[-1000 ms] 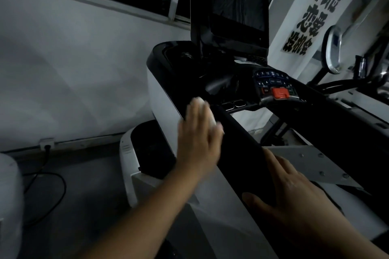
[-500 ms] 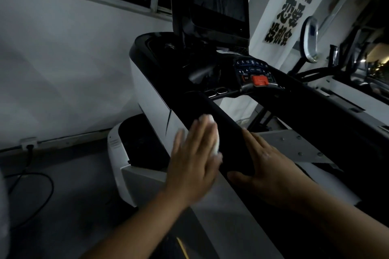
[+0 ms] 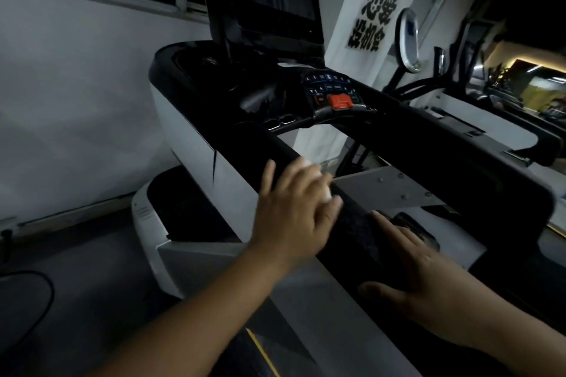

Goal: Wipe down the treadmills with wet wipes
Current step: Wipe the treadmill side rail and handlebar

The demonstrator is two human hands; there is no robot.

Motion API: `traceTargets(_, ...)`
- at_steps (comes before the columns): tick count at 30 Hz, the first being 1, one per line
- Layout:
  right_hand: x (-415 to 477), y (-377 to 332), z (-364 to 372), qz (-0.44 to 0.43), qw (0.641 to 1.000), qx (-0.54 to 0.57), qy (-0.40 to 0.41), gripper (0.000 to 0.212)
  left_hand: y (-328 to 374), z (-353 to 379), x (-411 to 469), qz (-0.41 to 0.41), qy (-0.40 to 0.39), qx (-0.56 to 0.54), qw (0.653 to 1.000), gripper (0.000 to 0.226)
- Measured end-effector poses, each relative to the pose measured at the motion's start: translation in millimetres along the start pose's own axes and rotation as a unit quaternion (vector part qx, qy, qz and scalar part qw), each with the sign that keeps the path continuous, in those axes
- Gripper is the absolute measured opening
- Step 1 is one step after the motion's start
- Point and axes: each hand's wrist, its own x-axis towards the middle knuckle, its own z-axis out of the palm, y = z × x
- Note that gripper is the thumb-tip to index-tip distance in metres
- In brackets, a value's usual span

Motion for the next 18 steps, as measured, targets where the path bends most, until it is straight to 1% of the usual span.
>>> traceTargets(2, -4.7, 1.8, 2.1, -0.007, 1.000, -0.010, 0.013, 0.109, 22.9, 5.9, -25.0, 0.100, -0.021, 0.005, 0.995, 0.058)
traceTargets(3, -10.3, 3.7, 2.9, -0.006, 1.000, -0.017, 0.012, 0.109, 19.7, 2.6, -32.9, 0.137, -0.035, 0.018, 0.990, 0.058)
traceTargets(5, -26.8, 10.8, 3.5, 0.009, 1.000, -0.027, -0.006, 0.109, -3.5, -1.6, -27.1, 0.174, -0.026, 0.064, 0.982, 0.060)
traceTargets(6, -34.9, 14.3, 3.7, 0.021, 0.999, -0.024, -0.013, 0.109, -12.7, -3.5, -17.5, 0.162, -0.014, 0.080, 0.984, 0.062)
traceTargets(7, -41.3, 16.5, 4.5, 0.030, 0.999, -0.018, -0.014, 0.108, -15.0, -5.4, -8.9, 0.126, -0.011, 0.081, 0.989, 0.065)
traceTargets(8, -44.7, 18.4, 5.8, 0.032, 0.999, -0.016, -0.009, 0.108, -8.1, -5.3, -3.6, 0.082, -0.018, 0.070, 0.994, 0.067)
traceTargets(9, -46.4, 19.3, 7.0, 0.030, 0.999, -0.018, -0.002, 0.109, 7.5, -3.4, -4.1, 0.055, -0.017, 0.049, 0.997, 0.067)
traceTargets(10, -46.7, 20.2, 8.3, 0.025, 0.999, -0.019, 0.005, 0.109, 28.1, 0.2, -10.2, 0.057, -0.022, 0.024, 0.998, 0.064)
traceTargets(12, -48.3, 21.9, 10.3, 0.007, 1.000, -0.019, 0.020, 0.109, 64.9, 9.8, -32.8, 0.133, -0.038, -0.003, 0.990, 0.059)
traceTargets(13, -51.8, 24.2, 11.1, -0.001, 1.000, -0.022, 0.021, 0.110, 72.9, 9.9, -42.8, 0.170, -0.053, 0.001, 0.984, 0.059)
traceTargets(15, -64.5, 32.1, 12.3, 0.003, 0.999, -0.039, 0.010, 0.111, 66.7, 7.6, -43.0, 0.204, -0.056, 0.034, 0.977, 0.062)
traceTargets(16, -71.0, 36.7, 13.6, 0.013, 0.999, -0.047, 0.006, 0.111, 62.4, 7.4, -37.9, 0.199, -0.045, 0.048, 0.978, 0.064)
traceTargets(18, -78.9, 42.3, 16.9, 0.022, 0.998, -0.057, 0.015, 0.112, 67.8, 5.4, -34.0, 0.138, -0.045, 0.056, 0.988, 0.069)
